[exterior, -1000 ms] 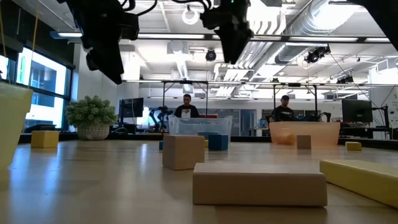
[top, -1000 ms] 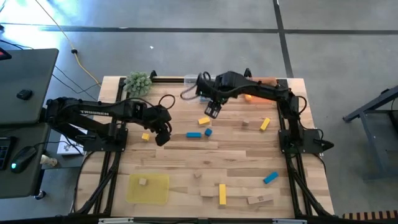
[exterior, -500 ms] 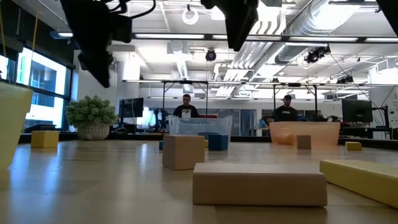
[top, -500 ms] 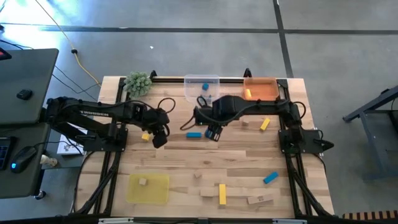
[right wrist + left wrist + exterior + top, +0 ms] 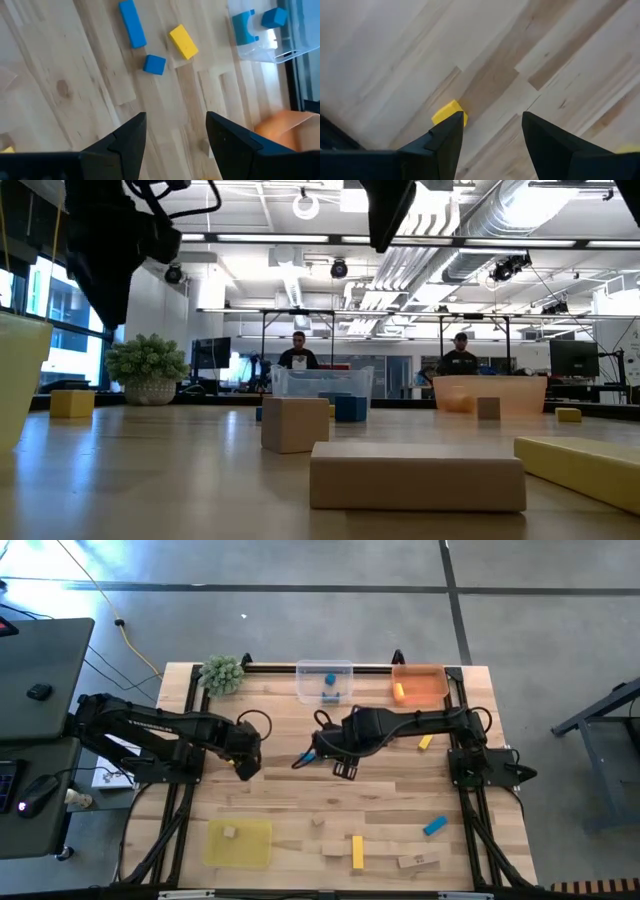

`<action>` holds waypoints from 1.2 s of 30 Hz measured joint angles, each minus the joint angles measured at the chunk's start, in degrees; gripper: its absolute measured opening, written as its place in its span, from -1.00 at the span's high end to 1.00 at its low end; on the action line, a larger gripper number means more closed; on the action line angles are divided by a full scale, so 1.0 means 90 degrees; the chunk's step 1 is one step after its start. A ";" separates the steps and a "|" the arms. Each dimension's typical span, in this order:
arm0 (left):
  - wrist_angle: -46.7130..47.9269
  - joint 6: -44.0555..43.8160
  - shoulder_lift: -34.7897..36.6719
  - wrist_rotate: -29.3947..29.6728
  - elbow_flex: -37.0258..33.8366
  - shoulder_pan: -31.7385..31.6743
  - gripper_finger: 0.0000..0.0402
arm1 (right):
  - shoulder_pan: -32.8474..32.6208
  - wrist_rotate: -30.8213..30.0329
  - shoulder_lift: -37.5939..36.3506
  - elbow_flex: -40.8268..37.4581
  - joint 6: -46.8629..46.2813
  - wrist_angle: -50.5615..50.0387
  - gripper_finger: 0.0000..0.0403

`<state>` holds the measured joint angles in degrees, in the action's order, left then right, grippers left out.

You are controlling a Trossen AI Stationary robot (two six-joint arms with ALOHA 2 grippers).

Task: Sort & place blocks by color
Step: Put the yellow block into the orange bin

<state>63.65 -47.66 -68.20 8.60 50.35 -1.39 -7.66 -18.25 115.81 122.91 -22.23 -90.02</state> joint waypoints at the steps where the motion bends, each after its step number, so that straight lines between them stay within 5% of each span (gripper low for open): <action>1: 0.0002 -0.0177 0.0000 0.0000 0.0000 0.0000 0.04 | 0.0000 0.0056 0.0000 0.0000 0.0031 0.0000 0.04; 12: 0.0796 -0.2068 0.0002 0.0184 -0.0375 0.0000 0.04 | 0.0000 0.0385 0.0000 0.0000 0.0350 0.0000 0.04; 36: -0.0907 -0.2784 0.0000 0.0063 -0.1835 -0.0009 0.04 | 0.0073 0.0244 0.0002 0.0000 0.0480 0.0002 0.04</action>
<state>55.49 -72.71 -68.20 9.17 33.83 -1.46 -7.01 -16.05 115.83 122.91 -17.91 -90.00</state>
